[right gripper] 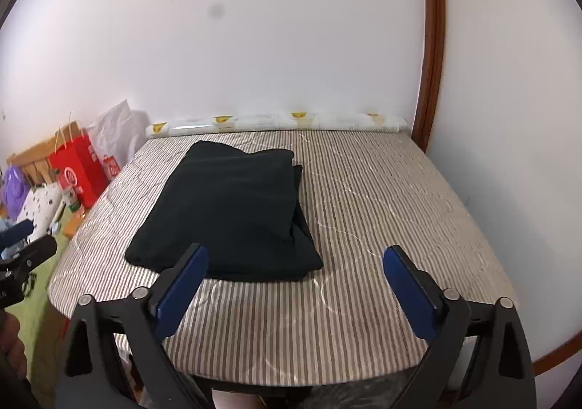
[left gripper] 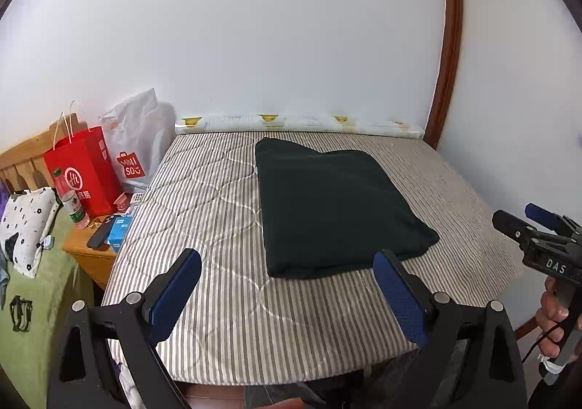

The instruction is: Fold small clothes

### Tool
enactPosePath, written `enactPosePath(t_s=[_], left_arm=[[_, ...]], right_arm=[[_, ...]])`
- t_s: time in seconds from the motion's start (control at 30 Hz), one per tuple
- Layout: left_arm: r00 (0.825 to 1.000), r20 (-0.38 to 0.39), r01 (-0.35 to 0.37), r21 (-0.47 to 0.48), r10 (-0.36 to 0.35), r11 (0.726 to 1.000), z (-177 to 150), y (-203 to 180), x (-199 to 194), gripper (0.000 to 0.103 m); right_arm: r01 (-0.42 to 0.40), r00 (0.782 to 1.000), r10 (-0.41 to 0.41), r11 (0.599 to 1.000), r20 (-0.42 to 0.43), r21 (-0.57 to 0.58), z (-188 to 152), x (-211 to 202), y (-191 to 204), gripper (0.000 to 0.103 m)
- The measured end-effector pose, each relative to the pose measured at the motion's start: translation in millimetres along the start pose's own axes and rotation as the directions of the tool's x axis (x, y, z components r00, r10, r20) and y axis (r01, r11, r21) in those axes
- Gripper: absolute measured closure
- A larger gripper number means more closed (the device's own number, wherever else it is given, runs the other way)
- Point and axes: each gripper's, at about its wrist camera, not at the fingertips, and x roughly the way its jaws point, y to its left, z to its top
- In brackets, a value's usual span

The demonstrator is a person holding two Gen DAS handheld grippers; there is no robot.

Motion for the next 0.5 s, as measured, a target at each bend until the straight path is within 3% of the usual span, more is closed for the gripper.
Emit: enactPosePath(t_s=[0.17, 0.5], left_arm=[[1.000, 0.023, -0.004, 0.009, 0.004, 1.000, -2, -10, -10, 0.007], [0.999, 0.023, -0.032, 0.006, 0.032, 0.999, -5, -16, -12, 0.007]], right_arm=[[0.001, 1.000, -0.002, 1.000, 0.023, 0.003, -5, -20, 3, 0.002], [0.015, 1.000, -0.015, 1.000, 0.000, -0.018, -10, -21, 8, 0.002]])
